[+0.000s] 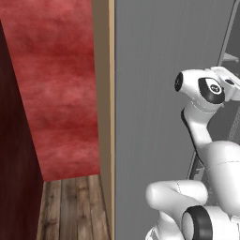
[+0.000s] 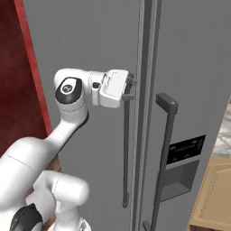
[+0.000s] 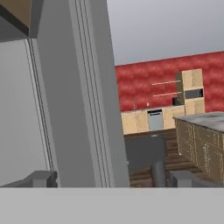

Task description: Open the freezer door, pick up the ice cube tray from the freezer, and place it on the dining counter.

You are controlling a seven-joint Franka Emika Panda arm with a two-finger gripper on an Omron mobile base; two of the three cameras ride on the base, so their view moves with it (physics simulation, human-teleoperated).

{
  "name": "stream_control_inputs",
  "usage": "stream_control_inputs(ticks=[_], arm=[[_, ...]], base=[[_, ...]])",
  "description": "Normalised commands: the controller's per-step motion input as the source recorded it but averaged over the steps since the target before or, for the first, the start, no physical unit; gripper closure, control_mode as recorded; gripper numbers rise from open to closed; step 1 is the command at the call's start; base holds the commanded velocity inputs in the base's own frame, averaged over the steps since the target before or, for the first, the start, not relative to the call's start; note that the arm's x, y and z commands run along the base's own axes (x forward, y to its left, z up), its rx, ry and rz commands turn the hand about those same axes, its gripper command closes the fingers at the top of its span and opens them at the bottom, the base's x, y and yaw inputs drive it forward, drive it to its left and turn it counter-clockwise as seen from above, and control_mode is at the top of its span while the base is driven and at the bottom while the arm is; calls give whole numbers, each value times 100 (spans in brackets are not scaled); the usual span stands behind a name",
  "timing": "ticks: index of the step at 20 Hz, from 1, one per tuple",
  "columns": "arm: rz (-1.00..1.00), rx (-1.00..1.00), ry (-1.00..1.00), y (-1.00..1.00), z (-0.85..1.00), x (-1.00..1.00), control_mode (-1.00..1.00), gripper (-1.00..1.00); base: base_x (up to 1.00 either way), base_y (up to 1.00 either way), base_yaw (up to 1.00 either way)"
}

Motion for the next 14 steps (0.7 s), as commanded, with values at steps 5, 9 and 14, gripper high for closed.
stream_control_inputs(ticks=[5,9,14], arm=[[0,3,-4,-21,-12,48,-100,-100],[0,2,-4,-22,-11,33,-100,-100],[0,1,-3,-38,-13,16,-100,-100]], base=[[0,0,0],[0,0,0],[0,0,0]])
